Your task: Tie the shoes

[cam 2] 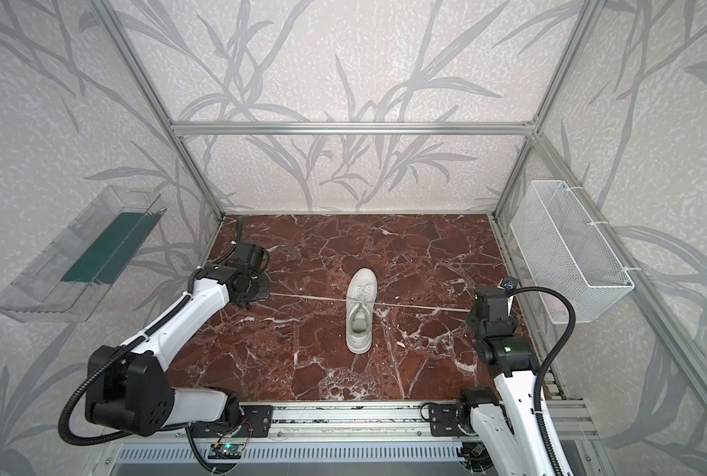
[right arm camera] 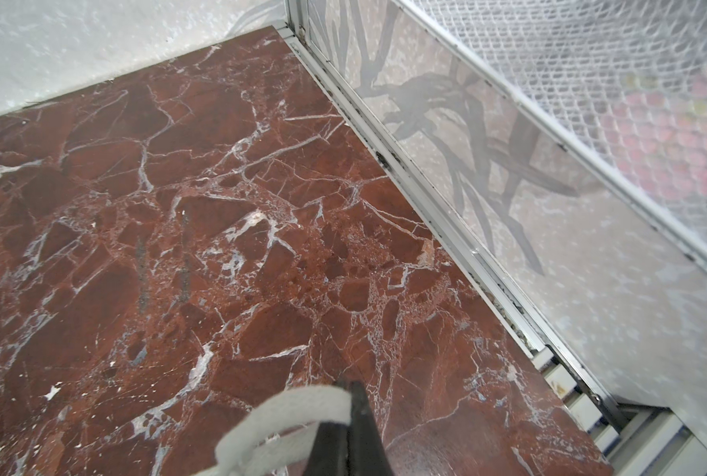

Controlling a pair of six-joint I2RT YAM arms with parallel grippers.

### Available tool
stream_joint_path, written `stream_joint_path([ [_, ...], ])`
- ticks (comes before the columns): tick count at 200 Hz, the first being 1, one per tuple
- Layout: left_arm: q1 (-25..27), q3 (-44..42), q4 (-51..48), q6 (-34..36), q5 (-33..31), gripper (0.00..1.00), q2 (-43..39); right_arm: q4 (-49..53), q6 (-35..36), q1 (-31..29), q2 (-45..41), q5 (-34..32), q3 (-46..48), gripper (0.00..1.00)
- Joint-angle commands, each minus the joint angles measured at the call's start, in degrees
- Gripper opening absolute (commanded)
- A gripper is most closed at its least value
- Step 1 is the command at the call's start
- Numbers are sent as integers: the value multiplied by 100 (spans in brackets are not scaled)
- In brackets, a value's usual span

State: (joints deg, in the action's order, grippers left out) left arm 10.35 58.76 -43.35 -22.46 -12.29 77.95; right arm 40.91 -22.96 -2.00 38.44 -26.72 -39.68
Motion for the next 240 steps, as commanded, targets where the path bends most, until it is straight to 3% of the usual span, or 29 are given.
stream_joint_path([
  [1, -86, -93, -244, 66, -141, 0, -176, 69, -95, 150, 48, -76, 99, 0],
  [69, -165, -216, -235, 53, -22, 0, -238, -107, -83, 567, 208, 458, 201, 0],
  [110, -140, -493, 193, -180, 991, 0, -253, -568, -21, 569, 427, 1671, 325, 0],
  [151, -64, -795, 538, -451, 1273, 0, -250, -807, 69, 569, 813, 2295, 230, 0],
  [196, -60, -856, 479, -426, 968, 41, -333, -847, 178, 569, 1101, 2360, -15, 0],
  [216, -63, -797, 356, -434, 689, 49, -390, -910, 173, 569, 1190, 2475, -96, 0],
  [240, -68, -734, 270, -385, 552, 51, -491, -999, 165, 563, 1359, 2710, -238, 0],
])
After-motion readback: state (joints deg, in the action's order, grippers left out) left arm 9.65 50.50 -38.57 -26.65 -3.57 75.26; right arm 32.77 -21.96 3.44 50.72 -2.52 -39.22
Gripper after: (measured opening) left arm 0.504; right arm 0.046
